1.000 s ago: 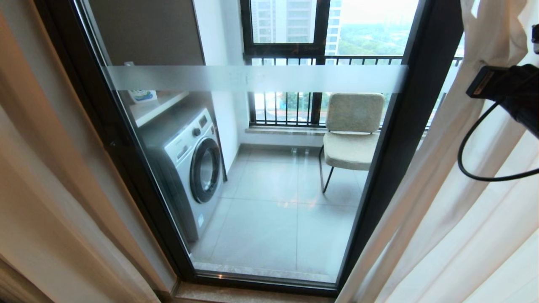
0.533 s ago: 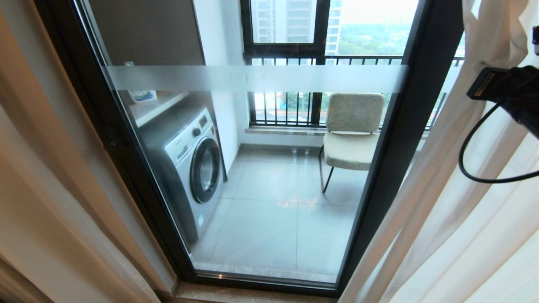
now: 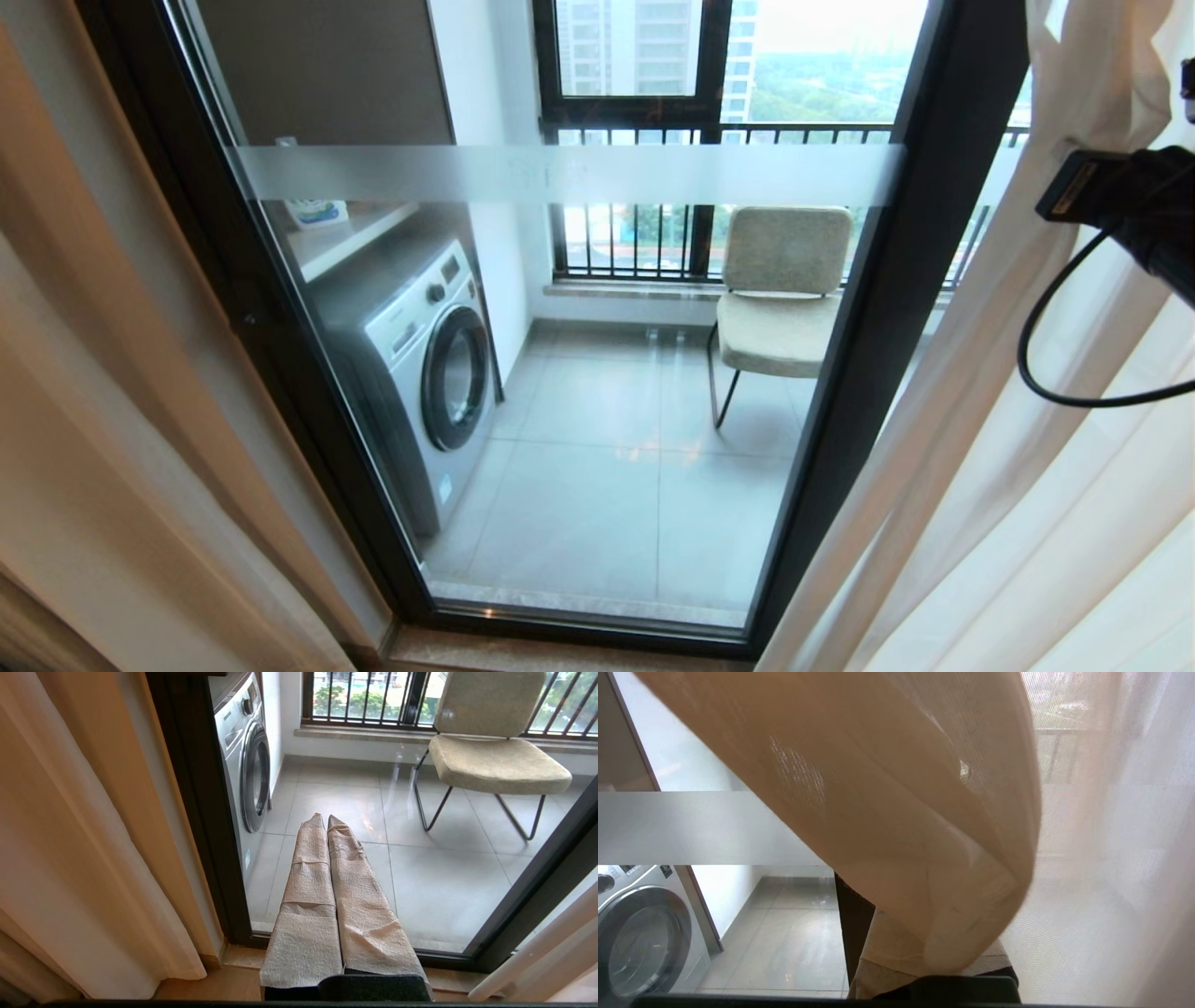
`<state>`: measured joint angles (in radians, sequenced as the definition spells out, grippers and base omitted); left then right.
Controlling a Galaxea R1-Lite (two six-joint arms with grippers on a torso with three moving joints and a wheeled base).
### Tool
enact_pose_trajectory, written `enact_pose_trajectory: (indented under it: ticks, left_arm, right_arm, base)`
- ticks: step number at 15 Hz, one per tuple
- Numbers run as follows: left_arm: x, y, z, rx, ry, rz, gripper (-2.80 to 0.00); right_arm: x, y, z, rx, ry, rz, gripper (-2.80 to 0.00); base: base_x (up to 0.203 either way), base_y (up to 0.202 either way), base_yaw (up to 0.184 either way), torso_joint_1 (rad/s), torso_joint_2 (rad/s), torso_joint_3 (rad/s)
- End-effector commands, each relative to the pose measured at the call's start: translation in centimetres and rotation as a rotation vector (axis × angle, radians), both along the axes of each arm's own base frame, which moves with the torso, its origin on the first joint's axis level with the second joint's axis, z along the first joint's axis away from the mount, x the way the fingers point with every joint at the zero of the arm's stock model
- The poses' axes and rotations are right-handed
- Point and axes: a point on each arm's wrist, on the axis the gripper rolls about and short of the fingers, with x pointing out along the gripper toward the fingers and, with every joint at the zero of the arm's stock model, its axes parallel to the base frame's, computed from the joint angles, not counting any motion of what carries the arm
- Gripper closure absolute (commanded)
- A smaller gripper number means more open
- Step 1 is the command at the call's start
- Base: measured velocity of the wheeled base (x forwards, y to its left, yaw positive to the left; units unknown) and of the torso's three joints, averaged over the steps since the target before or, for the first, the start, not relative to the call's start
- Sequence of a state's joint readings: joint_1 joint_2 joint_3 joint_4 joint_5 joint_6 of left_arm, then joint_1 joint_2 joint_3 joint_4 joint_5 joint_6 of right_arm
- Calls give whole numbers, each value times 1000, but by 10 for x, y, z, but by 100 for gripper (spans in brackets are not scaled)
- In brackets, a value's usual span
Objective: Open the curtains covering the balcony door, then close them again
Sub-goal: Pull the inner curtains open on both sides
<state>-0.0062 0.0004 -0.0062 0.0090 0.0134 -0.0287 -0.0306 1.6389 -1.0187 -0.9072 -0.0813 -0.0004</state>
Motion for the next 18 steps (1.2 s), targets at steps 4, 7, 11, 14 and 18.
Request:
enact_pose_trajectory:
  ticks: [4,7,11,14,18]
  left_arm:
    - [0,0,0,0,0,0,0]
    - [0,0,0,0,0,0,0]
    - [0,0,0,1,0,0,0]
    - [0,0,0,0,0,0,0]
    - [0,0,0,1,0,0,0]
  right_arm:
    - [1,0,-1,-1,-1,0,0]
    - [0,0,-1,-1,1,0,0]
    - [-1,0,-4,-2,11,-1,0]
    - [-1,0,-4,-2,11,-1,0]
    - [-1,0,-5,-2,13,-2,0]
  base:
    - [0,0,0,0,0,0]
    - [2,-23,4,-1,1,1]
    - [1,-169,3,3,3,3]
    - [0,-195,6,0,4,2]
    - [0,-193,4,2,2,1]
